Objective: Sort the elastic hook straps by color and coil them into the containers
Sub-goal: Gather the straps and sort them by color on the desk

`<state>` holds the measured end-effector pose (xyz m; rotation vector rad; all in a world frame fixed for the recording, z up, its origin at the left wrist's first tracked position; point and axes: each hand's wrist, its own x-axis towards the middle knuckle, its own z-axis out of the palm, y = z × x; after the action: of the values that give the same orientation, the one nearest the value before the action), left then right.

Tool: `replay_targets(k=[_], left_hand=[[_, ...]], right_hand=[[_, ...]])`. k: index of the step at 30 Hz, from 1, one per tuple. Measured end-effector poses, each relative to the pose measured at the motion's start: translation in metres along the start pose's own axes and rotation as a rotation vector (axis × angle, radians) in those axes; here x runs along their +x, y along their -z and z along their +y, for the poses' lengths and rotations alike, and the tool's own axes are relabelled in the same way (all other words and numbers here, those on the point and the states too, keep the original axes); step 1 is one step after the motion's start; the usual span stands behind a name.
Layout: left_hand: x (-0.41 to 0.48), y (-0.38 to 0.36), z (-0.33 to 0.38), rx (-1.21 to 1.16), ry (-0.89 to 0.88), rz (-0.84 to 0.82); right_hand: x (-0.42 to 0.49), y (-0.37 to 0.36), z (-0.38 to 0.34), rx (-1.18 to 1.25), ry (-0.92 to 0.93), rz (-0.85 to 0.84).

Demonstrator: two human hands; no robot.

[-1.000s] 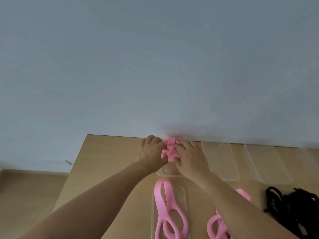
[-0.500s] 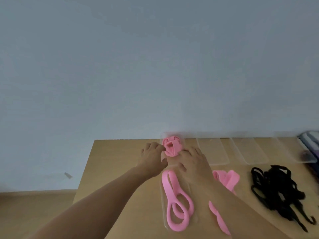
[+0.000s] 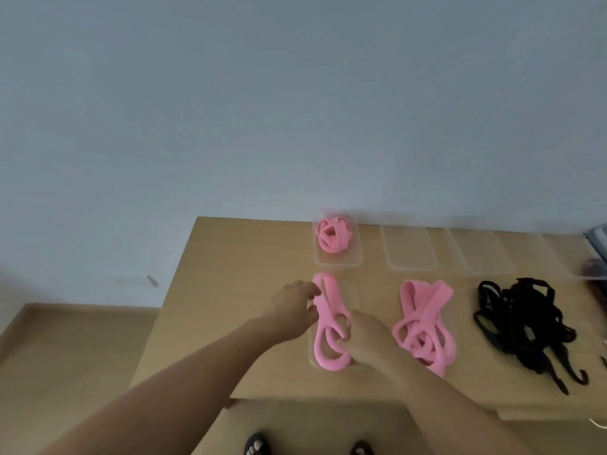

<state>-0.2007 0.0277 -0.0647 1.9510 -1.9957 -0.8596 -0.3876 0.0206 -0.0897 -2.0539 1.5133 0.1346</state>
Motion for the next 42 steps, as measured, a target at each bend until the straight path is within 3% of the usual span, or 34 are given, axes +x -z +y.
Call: replay_targets(k=[7,12,15,18,21,24,27,29,34,42], left_hand=[[-0.022,-0.013,0.020,-0.044,0.054,-0.080],[-0.031,0.012,0.030,-0.097,-0.004,-0.136],[-0.035,0.036,0.036,-0.225,-0.015,-0.090],[-0.036,0.062,0.049,-0.303,-0.086,-0.005],[-0.032,0.090,0.071,-0.342,-0.170,0.146],[-0.025,0.118,0.094,-0.446,-0.191,0.255],[-0.019,0.142,0.112,-0.485,-0.230,0.270],[-0.016,0.152,0.121,-0.535,-0.238,0.258],[-0.016,0.166,0.133,-0.717,-0.213,0.150],[-0.017,0.178,0.132,-0.875,-0.121,0.117]], right_hand=[[0.000,-0.001,0.006,0.170,-0.082,0.002],[0.003,0.044,-0.005,0.784,-0.212,-0.002],[0.000,0.084,-0.017,1.200,-0.204,-0.058],[-0.005,0.122,-0.032,1.416,-0.199,-0.111],[-0.010,0.154,-0.043,1.340,-0.141,-0.077],[-0.017,0.182,-0.051,0.978,-0.015,0.135],[-0.027,0.207,-0.059,0.798,0.120,0.375],[-0.032,0.221,-0.066,0.794,0.246,0.426],[-0.036,0.242,-0.074,0.638,0.377,0.467],[-0.035,0.254,-0.077,0.719,0.383,0.284]])
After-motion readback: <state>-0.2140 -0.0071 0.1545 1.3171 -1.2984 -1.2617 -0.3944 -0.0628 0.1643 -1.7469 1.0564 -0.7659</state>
